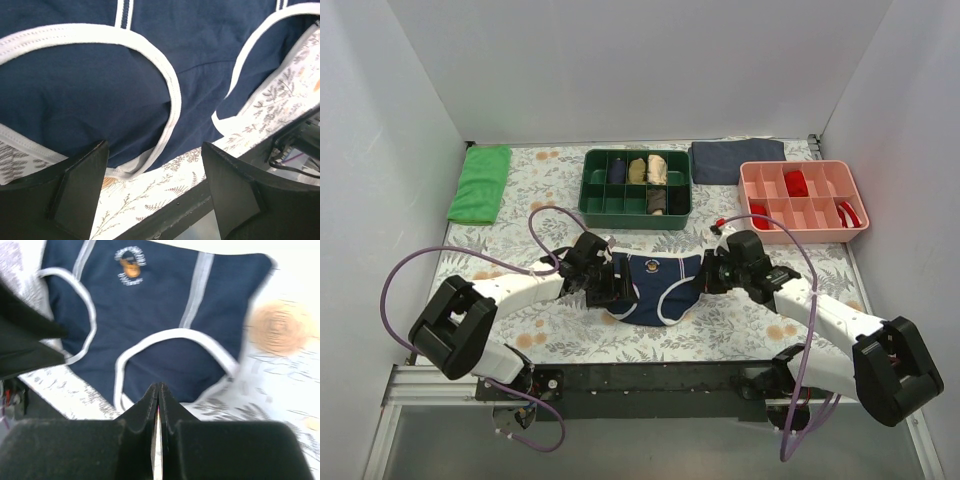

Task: Roll the underwear
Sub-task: Flatten out the underwear at the center of the board.

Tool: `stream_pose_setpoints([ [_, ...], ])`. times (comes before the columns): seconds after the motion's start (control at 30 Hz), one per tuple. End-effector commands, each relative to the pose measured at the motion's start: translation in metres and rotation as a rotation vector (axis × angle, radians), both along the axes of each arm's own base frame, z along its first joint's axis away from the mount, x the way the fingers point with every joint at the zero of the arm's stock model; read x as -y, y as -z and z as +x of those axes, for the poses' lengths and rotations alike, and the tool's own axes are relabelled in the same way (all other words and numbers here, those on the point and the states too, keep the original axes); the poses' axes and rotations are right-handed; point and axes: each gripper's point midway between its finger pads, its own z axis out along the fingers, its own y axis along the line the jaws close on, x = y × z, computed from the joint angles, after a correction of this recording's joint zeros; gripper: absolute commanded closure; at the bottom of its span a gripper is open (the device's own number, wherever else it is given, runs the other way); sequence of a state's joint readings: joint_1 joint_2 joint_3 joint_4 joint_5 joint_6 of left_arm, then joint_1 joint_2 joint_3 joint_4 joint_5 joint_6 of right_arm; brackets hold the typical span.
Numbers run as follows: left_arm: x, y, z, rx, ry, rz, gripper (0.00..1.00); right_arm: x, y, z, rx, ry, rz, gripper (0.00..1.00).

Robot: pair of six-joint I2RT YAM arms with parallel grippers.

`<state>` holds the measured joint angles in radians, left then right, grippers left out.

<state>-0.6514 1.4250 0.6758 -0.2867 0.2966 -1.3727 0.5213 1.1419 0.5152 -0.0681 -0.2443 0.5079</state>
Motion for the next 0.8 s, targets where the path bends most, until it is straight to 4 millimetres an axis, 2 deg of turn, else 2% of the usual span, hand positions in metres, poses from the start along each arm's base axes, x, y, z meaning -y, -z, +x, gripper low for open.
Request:
stream_pose_setpoints([
  [0.0, -0.007, -0.001, -0.008, -0.042, 0.012, 0.054, 0.25, -0.019, -0.005, -0.018, -0.026, -0.082, 0.001, 0.91],
  [0.13, -0.005, -0.006, -0.003, -0.043, 0.006, 0.07, 0.25, -0.038, 0.008, -0.037, -0.057, -0.132, 0.013, 0.91],
  [0.33, -0.01, -0.007, -0.006, -0.053, 0.001, 0.089, 0.24, -0.051, 0.028, -0.047, -0.109, -0.151, 0.009, 0.93],
  [0.6, -0.019, 0.0, -0.021, -0.102, -0.01, 0.111, 0.24, -0.035, 0.063, -0.067, -0.194, -0.144, -0.077, 0.93],
  [0.77, -0.018, -0.001, -0.031, -0.132, -0.01, 0.093, 0.24, -0.026, 0.065, -0.081, -0.211, -0.155, -0.111, 0.95],
])
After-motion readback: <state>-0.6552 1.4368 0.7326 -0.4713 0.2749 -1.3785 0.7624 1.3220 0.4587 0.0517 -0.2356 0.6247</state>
